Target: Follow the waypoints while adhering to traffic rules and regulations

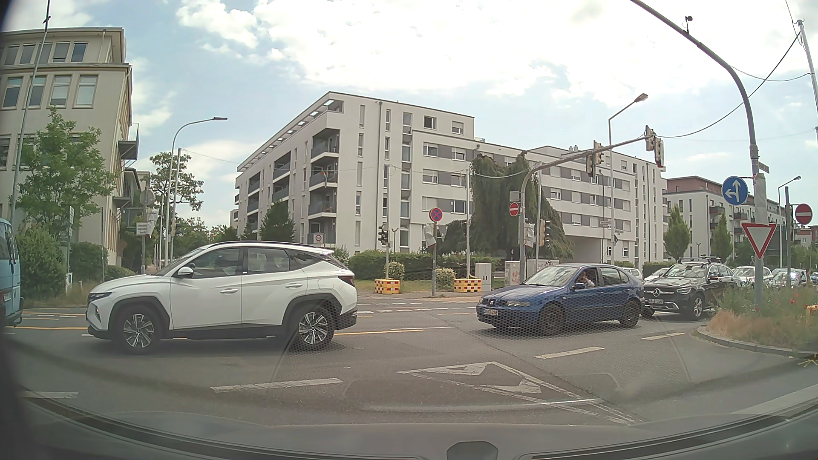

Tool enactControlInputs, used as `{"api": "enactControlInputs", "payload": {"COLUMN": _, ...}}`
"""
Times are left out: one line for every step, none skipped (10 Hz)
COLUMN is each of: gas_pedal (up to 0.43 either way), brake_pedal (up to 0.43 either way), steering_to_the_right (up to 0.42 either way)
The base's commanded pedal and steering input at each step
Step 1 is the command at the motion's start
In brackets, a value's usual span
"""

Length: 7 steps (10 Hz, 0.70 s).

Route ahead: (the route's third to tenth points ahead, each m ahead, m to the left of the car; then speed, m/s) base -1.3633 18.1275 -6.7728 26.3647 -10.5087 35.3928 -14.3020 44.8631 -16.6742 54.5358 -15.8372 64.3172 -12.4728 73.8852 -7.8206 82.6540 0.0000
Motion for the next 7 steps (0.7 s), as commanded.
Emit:
{"api": "enactControlInputs", "payload": {"gas_pedal": 0.0, "brake_pedal": 0.335, "steering_to_the_right": -0.883}}
{"api": "enactControlInputs", "payload": {"gas_pedal": 0.0, "brake_pedal": 0.335, "steering_to_the_right": -0.883}}
{"api": "enactControlInputs", "payload": {"gas_pedal": 0.0, "brake_pedal": 0.335, "steering_to_the_right": -0.883}}
{"api": "enactControlInputs", "payload": {"gas_pedal": 0.0, "brake_pedal": 0.335, "steering_to_the_right": -0.883}}
{"api": "enactControlInputs", "payload": {"gas_pedal": 0.0, "brake_pedal": 0.335, "steering_to_the_right": -0.883}}
{"api": "enactControlInputs", "payload": {"gas_pedal": 0.0, "brake_pedal": 0.335, "steering_to_the_right": -0.883}}
{"api": "enactControlInputs", "payload": {"gas_pedal": 0.0, "brake_pedal": 0.335, "steering_to_the_right": -0.883}}
